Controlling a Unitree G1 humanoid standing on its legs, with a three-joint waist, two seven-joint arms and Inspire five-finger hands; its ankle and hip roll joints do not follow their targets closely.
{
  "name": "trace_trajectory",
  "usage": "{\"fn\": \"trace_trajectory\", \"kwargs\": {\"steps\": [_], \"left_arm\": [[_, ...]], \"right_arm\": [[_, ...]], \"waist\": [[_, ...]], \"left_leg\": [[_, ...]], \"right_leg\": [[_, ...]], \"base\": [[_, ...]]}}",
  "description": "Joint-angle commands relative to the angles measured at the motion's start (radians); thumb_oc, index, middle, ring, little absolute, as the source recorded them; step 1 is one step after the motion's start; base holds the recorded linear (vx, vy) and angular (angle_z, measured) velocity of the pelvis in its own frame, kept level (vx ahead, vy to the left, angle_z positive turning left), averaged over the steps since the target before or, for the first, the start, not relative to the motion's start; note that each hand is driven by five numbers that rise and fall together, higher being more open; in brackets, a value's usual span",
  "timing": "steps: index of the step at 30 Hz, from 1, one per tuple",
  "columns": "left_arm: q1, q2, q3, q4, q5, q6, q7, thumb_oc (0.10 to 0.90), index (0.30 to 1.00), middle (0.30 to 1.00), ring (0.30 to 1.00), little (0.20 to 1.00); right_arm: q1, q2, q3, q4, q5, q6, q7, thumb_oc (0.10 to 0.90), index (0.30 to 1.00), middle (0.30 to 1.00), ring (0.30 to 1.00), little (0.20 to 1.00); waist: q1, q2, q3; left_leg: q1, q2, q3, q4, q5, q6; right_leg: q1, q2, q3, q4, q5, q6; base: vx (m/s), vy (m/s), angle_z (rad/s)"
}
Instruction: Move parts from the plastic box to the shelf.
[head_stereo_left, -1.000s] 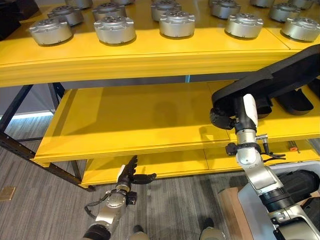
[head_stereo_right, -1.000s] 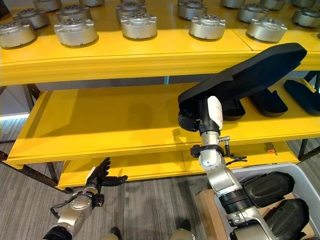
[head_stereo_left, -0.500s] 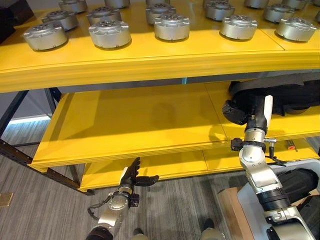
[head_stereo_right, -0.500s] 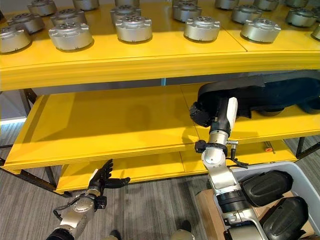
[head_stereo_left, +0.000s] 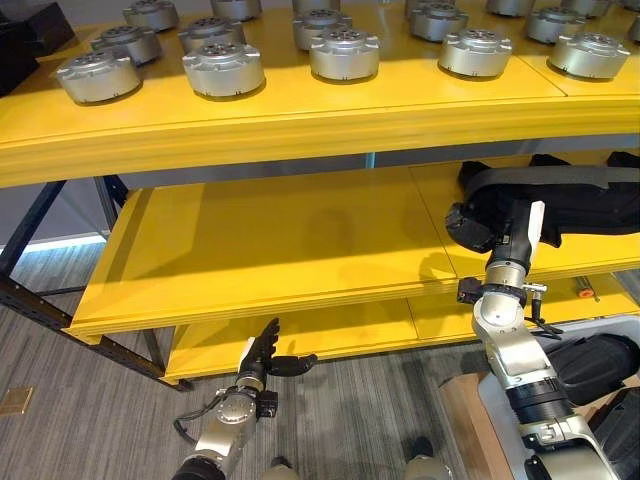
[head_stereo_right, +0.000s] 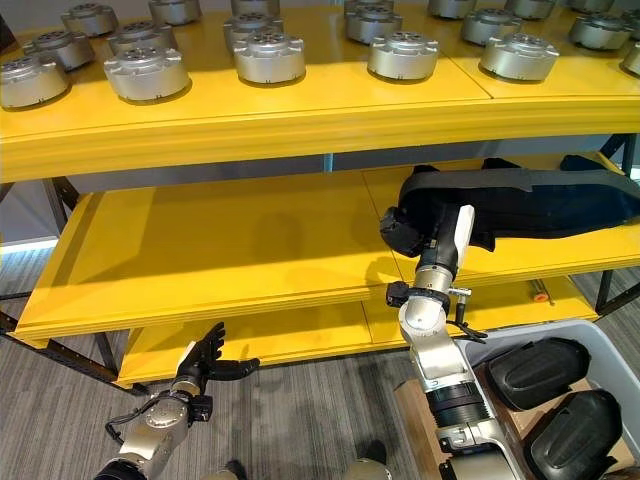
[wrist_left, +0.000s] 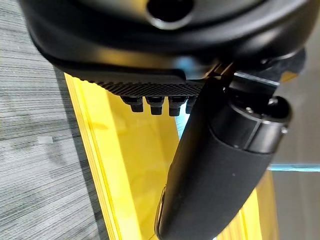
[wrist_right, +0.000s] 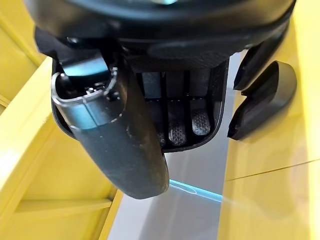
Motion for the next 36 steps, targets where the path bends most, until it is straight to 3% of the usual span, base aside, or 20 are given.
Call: {"fn": "trace_trajectory", "kwargs": {"steps": [1, 20, 36], "left_arm": [[-0.044, 0.051, 0.0, -0.086, 0.039, -0.061, 0.014, 0.9, 1.0, 1.0, 1.0, 1.0], [-0.036, 0.06, 0.007, -0.111, 0.003, -0.06, 0.017, 0.9, 1.0, 1.0, 1.0, 1.0], [-0.032, 0.056, 0.03, -0.101, -0.013, -0.068, 0.034, 0.9, 1.0, 1.0, 1.0, 1.0]], "right_arm": [[-0.14, -0.018, -0.031, -0.032, 0.002, -0.136, -0.024, 0.4, 0.3, 0.3, 0.3, 0.3], [-0.248, 0.055, 0.147, -0.028, 0.128, -0.147, 0.126, 0.4, 0.3, 0.3, 0.3, 0.3], [-0.411, 0.057, 0.268, 0.0, -0.033, -0.083, 0.203, 0.4, 0.3, 0.3, 0.3, 0.3]], "waist": [[0.017, -0.017, -0.041], [0.043, -0.023, -0.003], [0.073, -0.042, 0.022]], "left_leg": [[0.022, 0.01, 0.023, 0.062, -0.062, 0.022], [0.004, 0.019, 0.017, 0.07, -0.062, 0.022], [-0.014, 0.018, -0.006, 0.067, -0.058, 0.026]], "right_leg": [[0.017, -0.061, 0.002, 0.099, -0.069, 0.029], [-0.009, -0.062, 0.004, 0.131, -0.076, 0.023], [-0.013, -0.065, -0.019, 0.147, -0.07, 0.021]], "base": [[0.0, 0.0, 0.0], [0.0, 0.0, 0.0], [0.0, -0.005, 0.03]]}}
